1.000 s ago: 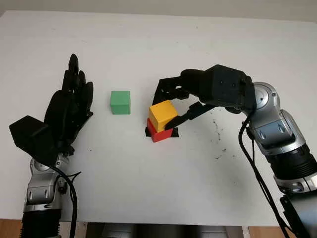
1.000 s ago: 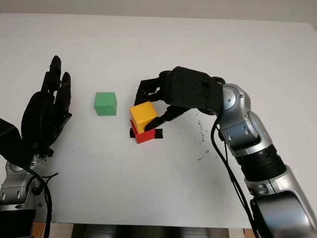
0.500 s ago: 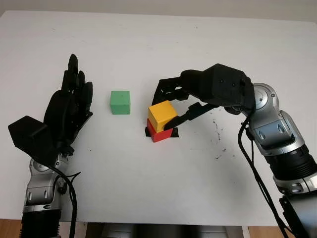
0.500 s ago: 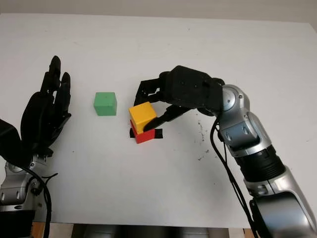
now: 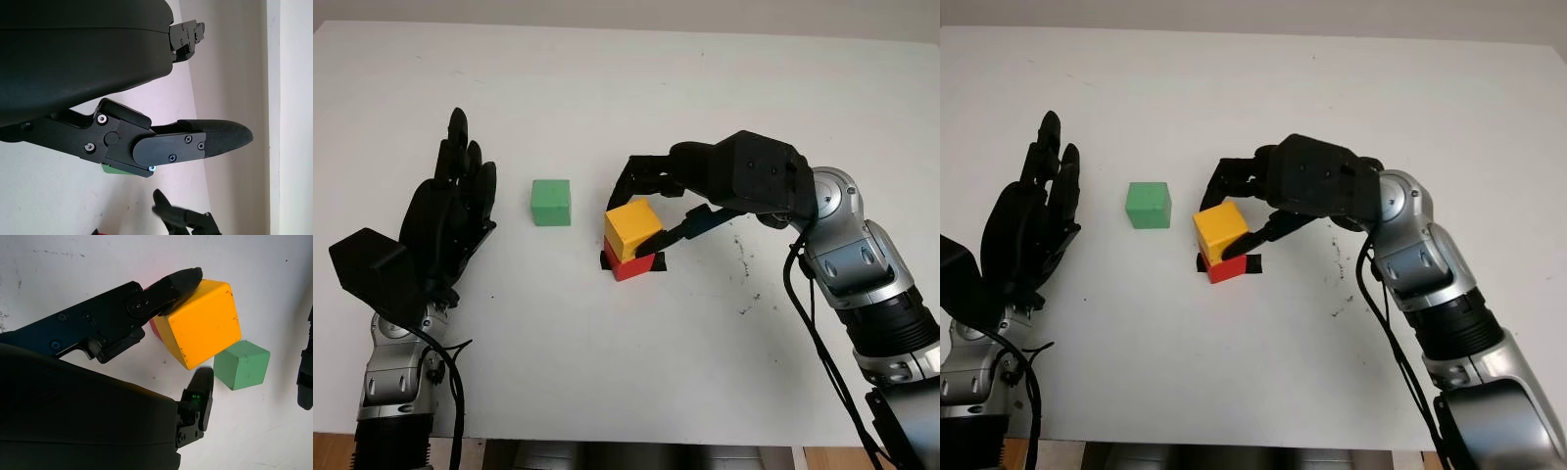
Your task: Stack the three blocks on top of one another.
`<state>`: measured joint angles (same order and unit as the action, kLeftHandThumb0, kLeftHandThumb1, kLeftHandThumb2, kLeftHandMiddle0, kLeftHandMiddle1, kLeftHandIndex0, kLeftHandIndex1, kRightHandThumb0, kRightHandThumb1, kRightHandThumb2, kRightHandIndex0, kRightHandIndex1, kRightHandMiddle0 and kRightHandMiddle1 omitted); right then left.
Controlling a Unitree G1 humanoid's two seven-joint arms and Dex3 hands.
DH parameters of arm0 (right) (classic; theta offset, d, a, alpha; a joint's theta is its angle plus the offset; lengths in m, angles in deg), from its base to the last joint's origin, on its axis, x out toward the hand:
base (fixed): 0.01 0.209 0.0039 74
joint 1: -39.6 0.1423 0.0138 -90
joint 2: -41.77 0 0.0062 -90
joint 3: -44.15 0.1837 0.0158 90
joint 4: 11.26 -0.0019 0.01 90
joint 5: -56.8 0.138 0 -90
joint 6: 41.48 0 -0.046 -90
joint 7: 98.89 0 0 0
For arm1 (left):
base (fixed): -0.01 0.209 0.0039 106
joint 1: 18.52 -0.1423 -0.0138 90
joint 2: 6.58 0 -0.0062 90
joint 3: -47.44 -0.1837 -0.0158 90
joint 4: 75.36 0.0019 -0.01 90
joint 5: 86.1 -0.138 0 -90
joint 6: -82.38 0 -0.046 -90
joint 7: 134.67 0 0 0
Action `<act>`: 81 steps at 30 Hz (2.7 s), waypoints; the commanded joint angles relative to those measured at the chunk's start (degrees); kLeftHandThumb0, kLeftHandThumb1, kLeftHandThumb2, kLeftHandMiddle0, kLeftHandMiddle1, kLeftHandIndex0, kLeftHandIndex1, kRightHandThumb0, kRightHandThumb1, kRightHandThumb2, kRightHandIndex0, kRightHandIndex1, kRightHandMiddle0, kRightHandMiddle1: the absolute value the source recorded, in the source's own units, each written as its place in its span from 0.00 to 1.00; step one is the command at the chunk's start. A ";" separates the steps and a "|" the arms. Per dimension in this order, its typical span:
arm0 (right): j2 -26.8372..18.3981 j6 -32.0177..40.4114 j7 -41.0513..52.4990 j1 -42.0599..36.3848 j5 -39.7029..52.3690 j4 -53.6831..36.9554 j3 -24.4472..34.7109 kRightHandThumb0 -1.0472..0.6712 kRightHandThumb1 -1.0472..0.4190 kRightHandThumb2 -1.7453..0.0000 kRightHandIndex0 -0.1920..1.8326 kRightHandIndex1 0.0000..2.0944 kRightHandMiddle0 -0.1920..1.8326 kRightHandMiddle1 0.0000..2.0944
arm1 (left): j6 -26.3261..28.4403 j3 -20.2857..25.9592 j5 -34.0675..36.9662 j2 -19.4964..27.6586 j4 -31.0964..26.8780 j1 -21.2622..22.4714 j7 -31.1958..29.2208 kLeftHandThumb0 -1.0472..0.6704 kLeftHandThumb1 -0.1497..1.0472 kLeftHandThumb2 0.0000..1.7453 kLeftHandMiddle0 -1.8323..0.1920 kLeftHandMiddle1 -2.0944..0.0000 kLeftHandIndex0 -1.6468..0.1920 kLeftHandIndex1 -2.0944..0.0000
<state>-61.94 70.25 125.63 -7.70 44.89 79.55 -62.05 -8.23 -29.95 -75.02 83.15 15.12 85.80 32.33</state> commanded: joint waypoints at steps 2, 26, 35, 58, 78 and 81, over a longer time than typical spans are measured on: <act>-0.40 1.52 0.57 -0.38 0.55 -1.48 0.50 0.18 0.15 0.97 0.12 0.01 0.10 0.20 | 0.14 0.53 0.15 0.82 -0.98 -0.44 -0.15 0.15 1.00 0.29 1.00 1.00 1.00 1.00; -1.09 4.64 -7.31 -12.77 11.10 -17.21 16.19 0.07 0.00 0.53 0.00 0.00 0.00 0.00 | 0.25 0.34 0.78 1.02 0.75 0.80 -1.85 0.15 1.00 0.30 1.00 1.00 1.00 1.00; 5.63 3.99 -21.85 -22.69 10.72 -18.38 19.51 0.10 0.00 0.53 0.00 0.00 0.00 0.00 | 0.79 0.39 0.72 1.83 2.02 2.01 -2.80 0.15 1.00 0.31 1.00 1.00 1.00 1.00; 19.30 7.54 -35.69 -30.63 23.24 -17.57 26.21 0.12 0.00 0.50 0.00 0.00 0.00 0.00 | -6.78 -2.63 -9.75 4.95 9.14 6.76 1.27 0.15 1.00 0.17 0.93 0.96 0.93 0.97; 18.55 7.16 -37.70 -31.54 23.49 -20.03 25.99 0.13 0.00 0.52 0.00 0.00 0.00 0.00 | -22.09 -19.49 -40.19 22.93 32.19 31.67 0.33 0.18 0.91 0.03 0.80 0.99 0.68 0.95; 18.47 7.00 -37.61 -31.67 23.58 -20.00 26.06 0.13 0.00 0.52 0.00 0.00 0.00 0.00 | -21.90 -21.63 -42.81 23.38 33.80 33.89 0.46 0.16 0.92 0.03 0.80 0.98 0.66 0.95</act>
<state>-42.95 77.52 87.90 -38.82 68.23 60.74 -36.41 -30.04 -50.73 -117.16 105.66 48.22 117.82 32.77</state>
